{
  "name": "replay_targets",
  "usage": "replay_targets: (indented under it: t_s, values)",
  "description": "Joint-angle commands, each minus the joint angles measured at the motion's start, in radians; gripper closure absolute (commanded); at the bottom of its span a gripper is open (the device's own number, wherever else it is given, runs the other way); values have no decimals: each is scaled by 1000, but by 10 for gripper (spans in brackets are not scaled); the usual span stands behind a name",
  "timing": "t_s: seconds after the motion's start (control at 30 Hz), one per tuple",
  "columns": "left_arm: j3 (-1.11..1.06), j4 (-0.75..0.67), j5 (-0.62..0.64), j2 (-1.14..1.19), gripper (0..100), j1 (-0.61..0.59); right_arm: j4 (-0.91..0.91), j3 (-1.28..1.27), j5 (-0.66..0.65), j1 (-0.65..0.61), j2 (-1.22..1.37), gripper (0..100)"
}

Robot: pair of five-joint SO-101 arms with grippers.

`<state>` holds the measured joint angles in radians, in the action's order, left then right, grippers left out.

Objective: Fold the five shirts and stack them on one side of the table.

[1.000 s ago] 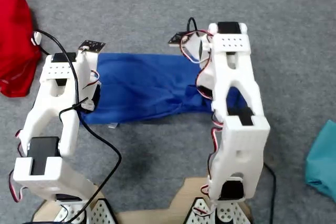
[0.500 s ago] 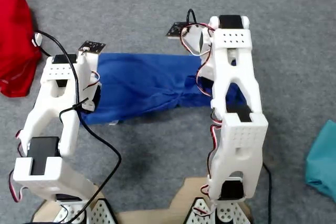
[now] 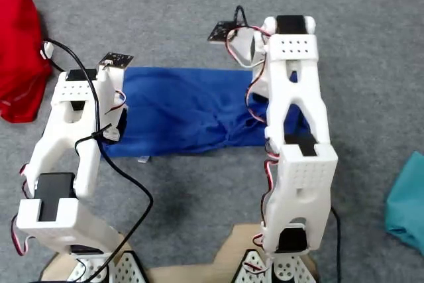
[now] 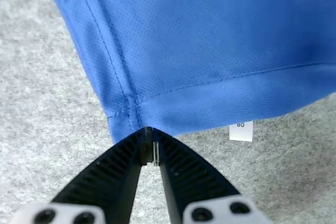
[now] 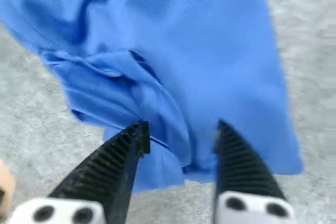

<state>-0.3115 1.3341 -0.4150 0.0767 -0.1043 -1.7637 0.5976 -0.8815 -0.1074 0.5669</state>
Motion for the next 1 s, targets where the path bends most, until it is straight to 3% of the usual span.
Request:
replay_targets:
  t_s: [0.0, 0.07, 0.27, 0.5, 0.73, 0.97]
  values:
    - [2, -9, -2, -13, 980, 0, -21, -160, -6, -44, -191, 955]
    - [2, -9, -2, -13, 980, 0, -21, -283, 0, -61, -285, 995]
    - [2, -9, -2, -13, 980, 0, 9, -587, 54, -41, -476, 987]
    - [2, -9, 0, -13, 980, 0, 195, -699, 58, -10, -435, 987]
    - [2, -9, 0, -13, 980, 0, 252, -433, 52, -13, -127, 987]
    - [2, -9, 0, -13, 980, 0, 64, 91, 51, -45, 140, 987]
